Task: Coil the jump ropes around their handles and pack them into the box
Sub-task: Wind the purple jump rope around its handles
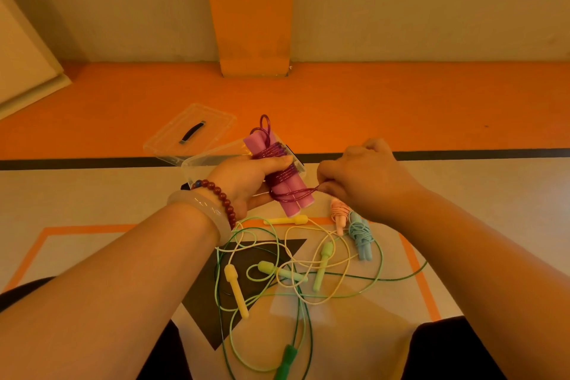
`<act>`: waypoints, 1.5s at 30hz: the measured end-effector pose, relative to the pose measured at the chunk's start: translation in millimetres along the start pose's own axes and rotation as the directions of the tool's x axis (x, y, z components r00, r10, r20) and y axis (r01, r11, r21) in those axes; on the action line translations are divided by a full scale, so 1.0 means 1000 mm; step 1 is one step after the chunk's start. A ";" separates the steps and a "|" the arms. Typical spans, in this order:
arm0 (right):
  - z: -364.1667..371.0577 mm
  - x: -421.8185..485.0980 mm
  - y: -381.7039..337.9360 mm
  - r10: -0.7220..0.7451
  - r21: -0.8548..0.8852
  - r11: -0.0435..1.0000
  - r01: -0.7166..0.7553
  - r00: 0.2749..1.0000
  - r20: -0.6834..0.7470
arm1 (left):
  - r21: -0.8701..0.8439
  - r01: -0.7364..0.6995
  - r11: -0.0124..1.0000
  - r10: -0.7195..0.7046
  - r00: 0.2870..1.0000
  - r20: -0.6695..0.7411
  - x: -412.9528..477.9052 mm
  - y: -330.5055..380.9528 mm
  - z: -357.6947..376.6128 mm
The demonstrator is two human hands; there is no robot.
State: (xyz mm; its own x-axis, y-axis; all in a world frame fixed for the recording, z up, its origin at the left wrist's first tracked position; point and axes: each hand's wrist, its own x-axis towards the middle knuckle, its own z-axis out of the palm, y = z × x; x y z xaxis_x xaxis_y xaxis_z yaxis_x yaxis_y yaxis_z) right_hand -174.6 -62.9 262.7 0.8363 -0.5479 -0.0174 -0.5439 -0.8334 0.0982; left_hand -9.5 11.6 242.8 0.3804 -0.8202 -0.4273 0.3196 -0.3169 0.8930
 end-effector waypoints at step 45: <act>-0.016 0.006 -0.016 0.115 0.085 0.988 -0.127 0.984 0.133 | 0.050 -0.166 0.985 0.163 0.984 0.074 0.004 -0.010 0.012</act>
State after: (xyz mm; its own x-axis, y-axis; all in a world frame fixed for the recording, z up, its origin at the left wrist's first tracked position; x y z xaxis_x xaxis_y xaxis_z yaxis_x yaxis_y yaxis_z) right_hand -159.4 -51.9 276.5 0.7514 -0.6451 -0.1385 -0.6498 -0.7600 0.0146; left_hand -21.7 5.8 234.2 0.3624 -0.8936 -0.2648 0.2085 -0.1993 0.9575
